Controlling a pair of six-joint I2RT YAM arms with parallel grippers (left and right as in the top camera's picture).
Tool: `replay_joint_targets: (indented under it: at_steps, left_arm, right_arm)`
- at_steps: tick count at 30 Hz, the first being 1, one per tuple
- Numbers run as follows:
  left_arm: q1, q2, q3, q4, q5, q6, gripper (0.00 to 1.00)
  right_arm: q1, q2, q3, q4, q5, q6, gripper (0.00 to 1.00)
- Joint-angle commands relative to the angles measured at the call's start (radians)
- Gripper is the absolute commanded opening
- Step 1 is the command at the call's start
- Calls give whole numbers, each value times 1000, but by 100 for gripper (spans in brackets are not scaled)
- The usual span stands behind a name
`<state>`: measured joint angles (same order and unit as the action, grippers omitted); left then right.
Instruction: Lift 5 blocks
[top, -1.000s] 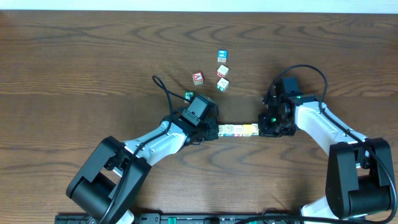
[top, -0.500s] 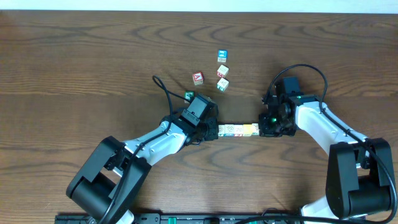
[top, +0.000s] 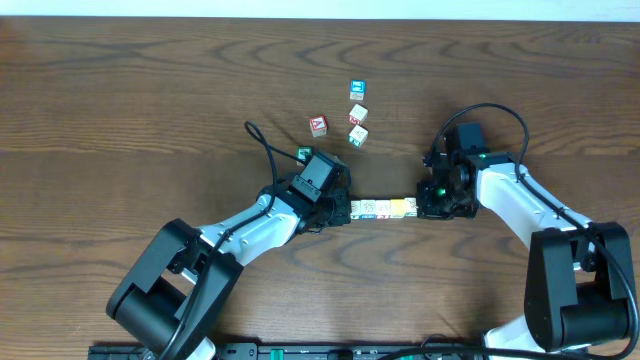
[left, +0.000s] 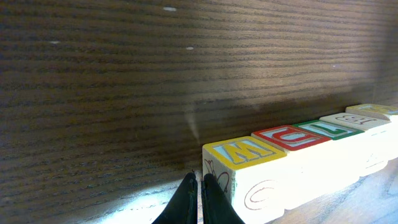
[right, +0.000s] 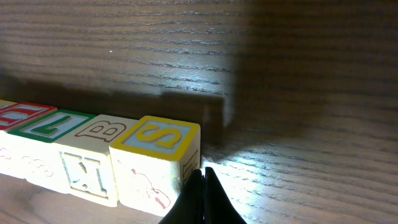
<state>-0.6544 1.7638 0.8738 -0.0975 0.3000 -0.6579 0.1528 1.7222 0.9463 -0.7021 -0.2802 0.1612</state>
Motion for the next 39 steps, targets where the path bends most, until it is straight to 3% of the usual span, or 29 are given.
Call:
replay_joint_targets:
  at_steps: [1, 19, 39]
  left_arm:
    - [-34, -8, 3, 39, 164, -16, 7]
    - [-34, -33, 3, 39, 164, -17, 7]
    - [-33, -85, 3, 39, 160, -16, 7]
  right_arm:
    - [77, 0, -2, 11, -353, 5, 1]
    - [84, -108, -2, -3, -314, -2, 1]
    - [85, -110, -2, -49, -270, -21, 1]
